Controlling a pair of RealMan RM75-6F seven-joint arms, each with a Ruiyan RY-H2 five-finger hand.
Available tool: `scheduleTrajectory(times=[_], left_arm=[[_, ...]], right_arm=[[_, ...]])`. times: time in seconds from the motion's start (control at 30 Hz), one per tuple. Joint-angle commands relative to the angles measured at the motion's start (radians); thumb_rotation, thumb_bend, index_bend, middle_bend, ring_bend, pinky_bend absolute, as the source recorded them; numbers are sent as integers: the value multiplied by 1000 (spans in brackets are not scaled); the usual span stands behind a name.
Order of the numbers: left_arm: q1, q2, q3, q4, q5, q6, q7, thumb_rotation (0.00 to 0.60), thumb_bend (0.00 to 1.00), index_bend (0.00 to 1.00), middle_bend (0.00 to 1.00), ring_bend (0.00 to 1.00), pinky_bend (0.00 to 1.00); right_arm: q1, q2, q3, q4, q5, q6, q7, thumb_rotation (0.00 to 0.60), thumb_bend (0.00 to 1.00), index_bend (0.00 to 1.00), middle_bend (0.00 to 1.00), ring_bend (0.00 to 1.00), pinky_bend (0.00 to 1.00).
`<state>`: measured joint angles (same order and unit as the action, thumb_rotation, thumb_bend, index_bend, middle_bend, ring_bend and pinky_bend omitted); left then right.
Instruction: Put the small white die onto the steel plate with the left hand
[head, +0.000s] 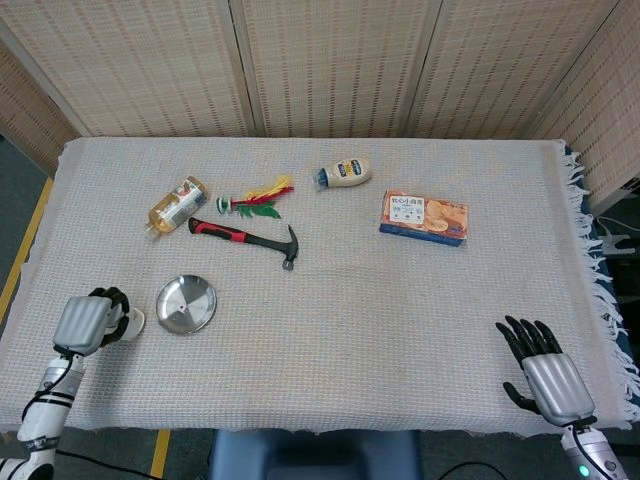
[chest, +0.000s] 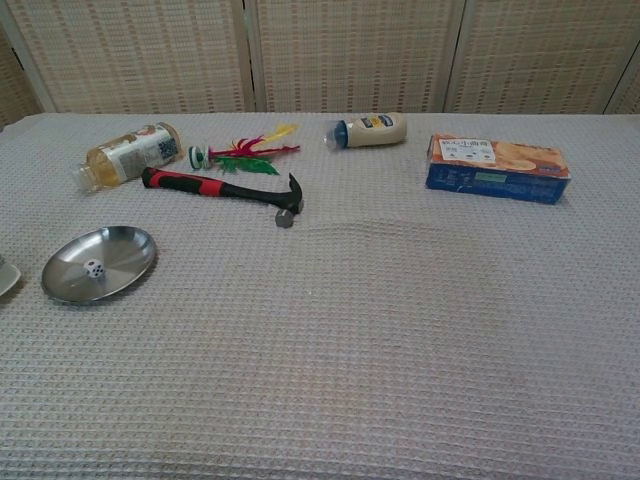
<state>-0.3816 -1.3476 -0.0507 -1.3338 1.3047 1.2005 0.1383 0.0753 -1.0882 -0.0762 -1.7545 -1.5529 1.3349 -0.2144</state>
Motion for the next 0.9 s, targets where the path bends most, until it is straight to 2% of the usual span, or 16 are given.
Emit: scheduleTrajectory(times=[0.03,0.17,0.23,0.33,0.43,0.5,0.63,0.73,0.8,0.9], left_arm=[[-3,13,9,-19,1,-37,-18,600,477,377,430,384,662],[-5,28,3,-40,-23,-59,11,600,400,67,82,117,621],[-5,43,1,-65,-31,-69,7,600,384,8,14,37,568],[1,66,-1,-93,-16,-60,-18,600,367,0,0,0,370],[13,82,4,-113,12,-33,-42,600,352,0,0,0,228],[31,102,13,-143,44,4,-59,600,347,0,0,0,191],[120,139,56,-208,152,164,-154,600,345,0,0,0,145],[196,134,95,-192,206,271,-240,600,348,0,0,0,114],[230,130,117,-161,224,302,-278,600,346,0,0,0,99],[255,131,119,-137,250,347,-309,600,344,0,0,0,88]], right_arm=[[0,1,1,0,1,1,1,600,205,0,0,0,0],[0,2,1,0,1,0,4,600,206,0,0,0,0],[0,3,0,0,0,-1,6,600,206,0,0,0,0],[0,3,0,-1,-1,0,6,600,205,0,0,0,0],[-1,4,-1,-3,-2,2,4,600,206,0,0,0,0],[-3,4,-1,-3,-5,7,3,600,206,0,0,0,0],[-7,6,0,-4,-11,19,3,600,206,0,0,0,0],[-10,7,4,0,-15,30,9,600,206,0,0,0,0],[-12,2,10,9,-20,43,9,600,206,0,0,0,0],[-10,-2,13,19,-27,48,21,600,205,0,0,0,0]])
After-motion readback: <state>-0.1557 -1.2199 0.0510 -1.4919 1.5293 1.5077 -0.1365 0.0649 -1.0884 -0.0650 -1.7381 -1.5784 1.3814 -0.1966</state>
